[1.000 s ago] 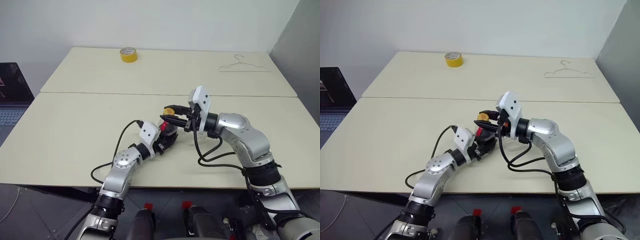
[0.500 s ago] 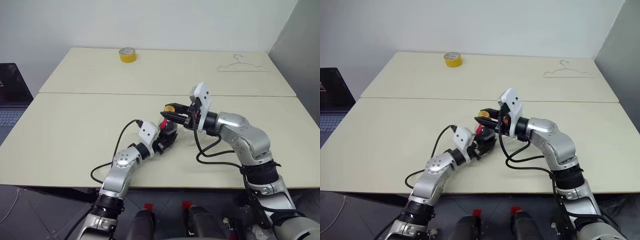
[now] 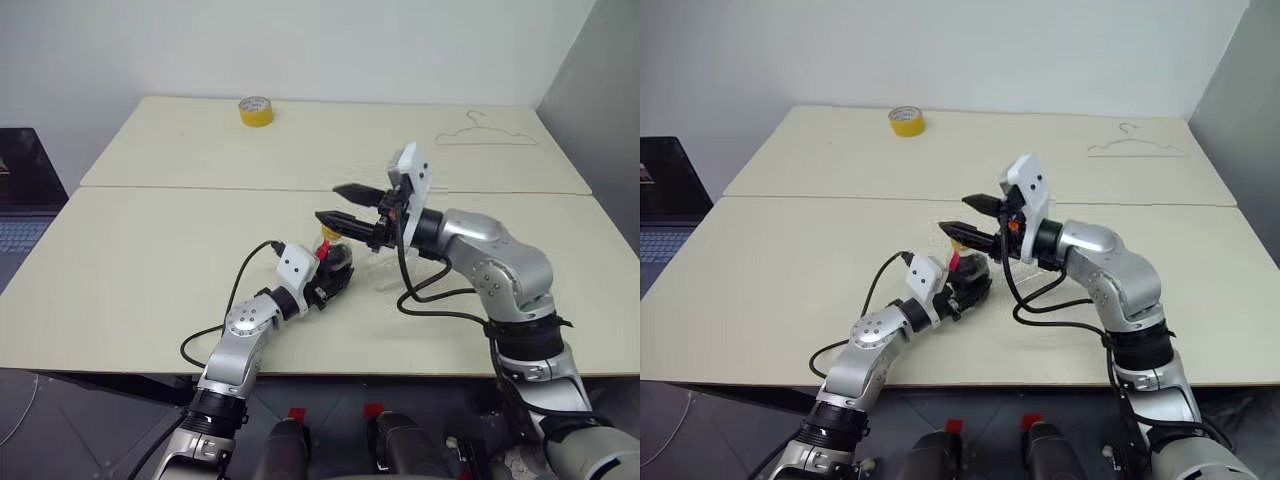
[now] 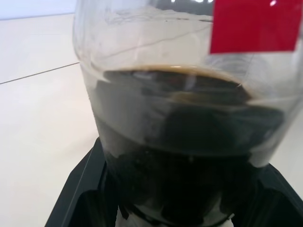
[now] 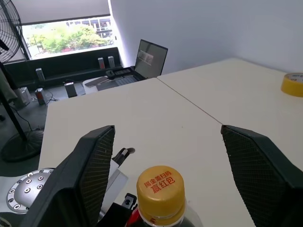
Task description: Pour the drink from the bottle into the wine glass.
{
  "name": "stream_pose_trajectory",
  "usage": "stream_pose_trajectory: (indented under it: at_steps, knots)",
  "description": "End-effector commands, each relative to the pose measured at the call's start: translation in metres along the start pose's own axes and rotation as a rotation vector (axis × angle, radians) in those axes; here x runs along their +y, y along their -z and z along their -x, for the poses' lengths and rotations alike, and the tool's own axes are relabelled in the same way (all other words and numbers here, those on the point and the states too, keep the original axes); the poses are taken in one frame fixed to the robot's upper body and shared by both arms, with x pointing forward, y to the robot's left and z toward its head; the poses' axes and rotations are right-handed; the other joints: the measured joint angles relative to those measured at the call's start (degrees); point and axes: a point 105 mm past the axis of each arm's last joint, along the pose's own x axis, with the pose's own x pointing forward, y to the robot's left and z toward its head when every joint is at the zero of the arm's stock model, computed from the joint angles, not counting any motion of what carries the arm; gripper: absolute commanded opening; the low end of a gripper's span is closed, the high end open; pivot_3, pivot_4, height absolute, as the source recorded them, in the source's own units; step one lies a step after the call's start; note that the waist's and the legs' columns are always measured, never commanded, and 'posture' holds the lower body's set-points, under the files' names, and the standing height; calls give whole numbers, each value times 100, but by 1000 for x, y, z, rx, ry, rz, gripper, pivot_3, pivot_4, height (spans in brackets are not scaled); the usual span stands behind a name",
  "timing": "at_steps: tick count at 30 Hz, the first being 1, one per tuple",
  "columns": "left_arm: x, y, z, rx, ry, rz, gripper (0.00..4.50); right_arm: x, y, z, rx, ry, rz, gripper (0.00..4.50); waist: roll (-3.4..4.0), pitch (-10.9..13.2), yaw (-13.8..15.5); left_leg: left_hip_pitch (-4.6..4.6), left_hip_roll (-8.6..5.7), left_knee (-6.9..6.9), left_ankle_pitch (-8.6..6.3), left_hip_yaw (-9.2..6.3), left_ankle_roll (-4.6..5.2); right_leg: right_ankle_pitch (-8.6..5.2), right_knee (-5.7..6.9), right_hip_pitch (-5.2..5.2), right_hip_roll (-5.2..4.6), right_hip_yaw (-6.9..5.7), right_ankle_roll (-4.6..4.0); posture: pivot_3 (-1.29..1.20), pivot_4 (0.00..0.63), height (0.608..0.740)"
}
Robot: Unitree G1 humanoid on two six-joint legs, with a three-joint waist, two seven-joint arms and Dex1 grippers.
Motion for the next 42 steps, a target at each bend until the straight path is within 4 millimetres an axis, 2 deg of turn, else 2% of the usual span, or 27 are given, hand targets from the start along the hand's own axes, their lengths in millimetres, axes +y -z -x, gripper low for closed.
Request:
stream_pose_trajectory:
  at_steps: [1, 8, 11, 12, 19, 27, 36, 42]
  knots:
    - [-3, 51, 12, 191, -12, 77, 2632, 4, -13, 1, -35, -33, 70, 3624, 0, 0, -1, 1, 0, 1, 0, 1, 0, 0, 0, 0, 0, 0, 0, 0, 150, 740]
    - [-1, 51, 13, 192, -17, 76, 2632, 8, -17, -8, -28, -46, 71, 3624, 2, -2, 0, 0, -1, -1, 0, -1, 0, 3, 3, 0, 0, -1, 5, 0, 150, 740]
    - [-1, 51, 13, 191, -19, 77, 2632, 13, -16, -12, -18, -57, 71, 4173, 2, -3, 2, 0, 0, 0, 0, -2, 0, 4, 4, 0, 0, -2, 5, 0, 150, 740]
    - [-1, 51, 13, 191, -20, 77, 2632, 14, -16, -13, -17, -59, 68, 4482, 2, -3, 2, 0, 1, 0, 0, -2, 0, 4, 4, 0, 0, -1, 5, 0, 150, 740]
    - [-2, 52, 13, 191, -24, 78, 2632, 13, -11, -21, 15, -27, 96, 4482, 4, -4, 1, 0, 2, 0, 0, -1, 0, 4, 4, -1, 0, -1, 5, 0, 150, 740]
    - [-3, 53, 12, 192, -23, 75, 2632, -4, 8, -31, 71, 89, 88, 4482, 4, -6, 1, 1, 2, 2, 0, 0, 0, 4, 5, -1, 0, 0, 6, 0, 150, 740]
    - [-4, 54, 13, 195, -23, 73, 2632, -15, 13, -33, 81, 128, 82, 4482, 6, -7, 1, 1, 1, 2, 0, -1, 0, 4, 6, 0, 0, -1, 6, 0, 150, 740]
    - [-4, 54, 14, 198, -24, 71, 2632, -21, 13, -28, 78, 143, 76, 4482, 6, -9, 1, 1, 1, 2, 0, 0, 0, 5, 7, 0, 0, -1, 6, 0, 150, 740]
